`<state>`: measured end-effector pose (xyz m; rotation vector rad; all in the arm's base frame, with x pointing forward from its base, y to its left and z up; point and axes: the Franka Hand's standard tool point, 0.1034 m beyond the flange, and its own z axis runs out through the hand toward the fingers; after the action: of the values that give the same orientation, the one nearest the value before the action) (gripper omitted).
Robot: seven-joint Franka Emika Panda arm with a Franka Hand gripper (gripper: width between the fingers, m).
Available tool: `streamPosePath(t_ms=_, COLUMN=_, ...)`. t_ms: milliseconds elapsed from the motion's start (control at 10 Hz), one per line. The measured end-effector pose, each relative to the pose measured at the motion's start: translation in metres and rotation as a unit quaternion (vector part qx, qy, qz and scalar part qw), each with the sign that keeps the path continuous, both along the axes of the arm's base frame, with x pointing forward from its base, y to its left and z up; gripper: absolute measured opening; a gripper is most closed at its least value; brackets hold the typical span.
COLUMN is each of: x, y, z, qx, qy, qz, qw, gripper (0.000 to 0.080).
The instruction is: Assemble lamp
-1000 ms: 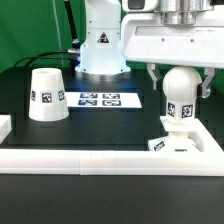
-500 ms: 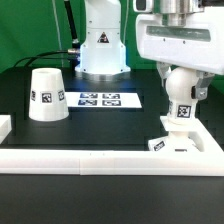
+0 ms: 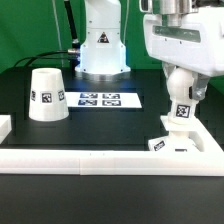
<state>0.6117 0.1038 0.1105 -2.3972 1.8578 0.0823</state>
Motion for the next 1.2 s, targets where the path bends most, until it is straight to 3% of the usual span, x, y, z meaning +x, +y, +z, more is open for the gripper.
streamPosePath(t_ms=100, x=-0.0002, y=0.0005, z=-0.0004, qx=0.000, qy=-0.001, qz=0.010, qw=1.000, gripper=0.0579)
streamPosePath(t_ms=200, x=-0.0003, y=0.0006, z=-0.0005, qx=-0.001, qy=-0.003, qz=0.033, qw=0.999, gripper=0.0670)
streamPosePath(t_ms=300, x=-0.0005, y=0.0006, z=-0.0006, qx=-0.001, qy=-0.005, qz=0.055, qw=0.998, gripper=0.0693)
streamPosePath(t_ms=600, x=-0.0014, y=0.0006, z=-0.0008, qx=-0.004, qy=-0.018, qz=0.195, qw=0.981, gripper=0.0698)
streamPosePath(t_ms=900, x=-0.0019, y=0.0017, z=-0.0007, qx=-0.007, qy=-0.031, qz=0.321, qw=0.946, gripper=0.0699)
streamPosePath(t_ms=1200, x=0.0000, y=0.0060, z=0.0018, qx=-0.014, qy=-0.046, qz=0.453, qw=0.890, gripper=0.0699)
